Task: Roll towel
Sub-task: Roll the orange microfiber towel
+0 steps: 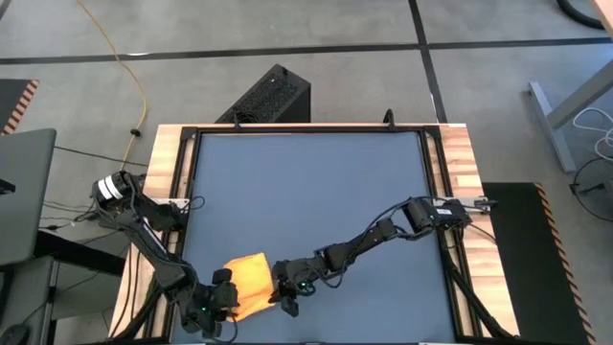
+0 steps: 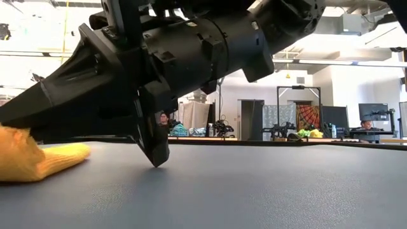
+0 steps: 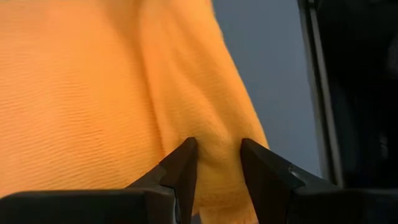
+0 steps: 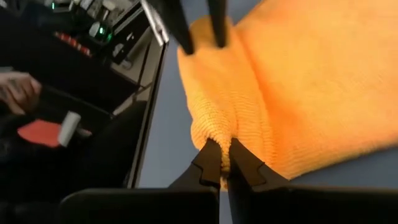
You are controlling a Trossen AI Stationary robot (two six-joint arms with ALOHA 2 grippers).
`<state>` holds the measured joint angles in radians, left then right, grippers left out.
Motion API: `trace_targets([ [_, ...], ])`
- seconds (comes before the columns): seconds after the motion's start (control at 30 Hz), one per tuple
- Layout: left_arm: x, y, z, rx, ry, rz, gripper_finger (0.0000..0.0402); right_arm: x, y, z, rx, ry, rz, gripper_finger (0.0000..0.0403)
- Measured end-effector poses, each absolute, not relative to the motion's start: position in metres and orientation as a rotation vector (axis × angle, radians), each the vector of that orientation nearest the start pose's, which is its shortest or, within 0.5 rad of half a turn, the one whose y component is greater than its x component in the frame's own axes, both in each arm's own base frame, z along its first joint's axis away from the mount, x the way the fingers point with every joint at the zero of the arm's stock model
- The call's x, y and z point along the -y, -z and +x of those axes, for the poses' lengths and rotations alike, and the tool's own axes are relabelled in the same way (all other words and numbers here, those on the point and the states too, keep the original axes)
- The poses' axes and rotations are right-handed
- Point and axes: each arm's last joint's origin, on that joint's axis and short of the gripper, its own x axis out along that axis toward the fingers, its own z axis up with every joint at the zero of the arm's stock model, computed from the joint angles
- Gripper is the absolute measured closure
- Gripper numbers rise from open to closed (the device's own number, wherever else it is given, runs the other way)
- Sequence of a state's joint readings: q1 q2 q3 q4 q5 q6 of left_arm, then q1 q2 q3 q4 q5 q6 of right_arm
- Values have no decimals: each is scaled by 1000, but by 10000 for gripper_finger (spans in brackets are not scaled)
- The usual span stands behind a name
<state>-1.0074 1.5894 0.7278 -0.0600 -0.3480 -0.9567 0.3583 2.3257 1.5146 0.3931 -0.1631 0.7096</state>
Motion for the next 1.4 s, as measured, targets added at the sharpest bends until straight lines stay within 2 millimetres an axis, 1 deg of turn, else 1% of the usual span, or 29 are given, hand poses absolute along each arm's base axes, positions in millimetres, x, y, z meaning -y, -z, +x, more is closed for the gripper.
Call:
trace_targets([
  [0.13,239,-145,162,-977,247,-331,288,-174,-121,470,-590,-313,691,377],
  [0.33,238,-145,163,-985,274,-308,288,-168,-120,472,-595,-298,692,377],
  [0.43,235,-147,164,-971,262,-282,288,-168,-119,471,-605,-326,654,377],
  [0.53,232,-156,160,-938,254,-255,288,-168,-118,471,-620,-327,642,377],
  [0.67,229,-177,149,-860,262,-261,288,-168,-117,470,-630,-323,639,377],
  [0.73,231,-186,143,-807,281,-279,288,-168,-117,470,-631,-323,640,377],
  [0.83,239,-192,137,-723,310,-285,288,-168,-117,470,-630,-323,639,377],
  [0.93,254,-191,138,-677,345,-252,288,-168,-117,470,-630,-323,636,377],
  [1.1,273,-188,146,-696,324,-128,288,-168,-117,470,-630,-320,636,377],
  [1.27,279,-179,155,-743,319,-46,288,-168,-117,470,-631,-319,635,377],
  [1.4,278,-174,159,-768,342,3,287,-167,-116,470,-630,-315,634,377],
])
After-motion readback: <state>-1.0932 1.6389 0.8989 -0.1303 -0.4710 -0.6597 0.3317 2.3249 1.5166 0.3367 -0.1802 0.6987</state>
